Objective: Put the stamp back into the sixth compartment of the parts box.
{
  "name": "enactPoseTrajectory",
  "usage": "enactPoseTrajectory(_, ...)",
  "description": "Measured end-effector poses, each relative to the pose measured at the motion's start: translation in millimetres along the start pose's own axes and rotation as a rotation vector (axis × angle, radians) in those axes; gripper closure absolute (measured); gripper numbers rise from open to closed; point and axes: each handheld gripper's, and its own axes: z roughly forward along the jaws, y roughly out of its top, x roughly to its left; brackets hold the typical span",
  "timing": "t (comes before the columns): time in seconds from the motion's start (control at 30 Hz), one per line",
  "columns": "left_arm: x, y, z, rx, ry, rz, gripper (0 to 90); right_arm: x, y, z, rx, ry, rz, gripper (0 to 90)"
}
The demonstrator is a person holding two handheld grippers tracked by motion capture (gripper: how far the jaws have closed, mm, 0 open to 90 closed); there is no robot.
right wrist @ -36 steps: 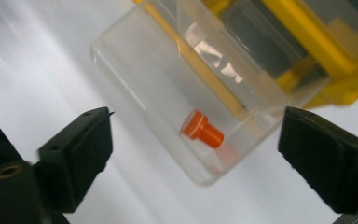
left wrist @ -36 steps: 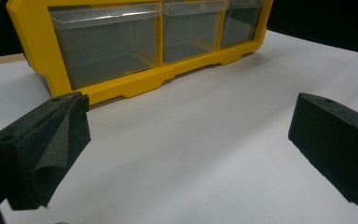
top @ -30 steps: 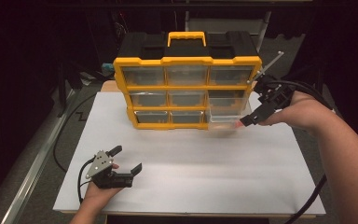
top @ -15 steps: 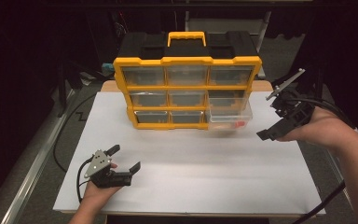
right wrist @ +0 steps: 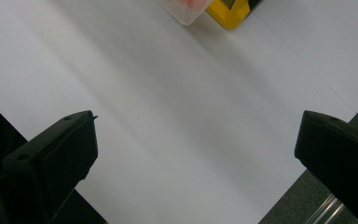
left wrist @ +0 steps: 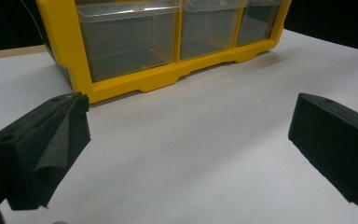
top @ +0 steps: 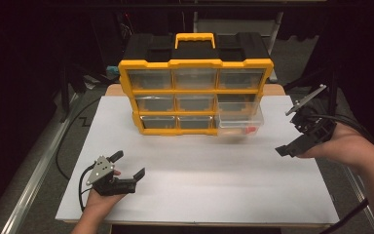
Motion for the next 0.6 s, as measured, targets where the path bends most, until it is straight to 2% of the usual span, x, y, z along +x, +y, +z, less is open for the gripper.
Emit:
enactPoseTrajectory(0.33, 0.3, 0.0, -0.5, 0.001, 0.003, 0.004, 0.3, 5.2, -2.7, 29.7, 0.029, 0.016, 0.009, 0.1)
enactPoseTrajectory(0.37, 0.4, 0.0, -0.5, 0.001, 0.003, 0.004, 0.4, 5.6, -3.1, 35.1, 0.030, 0.016, -0.009, 0.1)
enactPoseTrajectory(0.6, 0.6, -0.2, -0.1, 0.005, 0.004, 0.004, 0.3, 10.9, -8.9, 65.8, 0.053, 0.030, -0.013, 0.1)
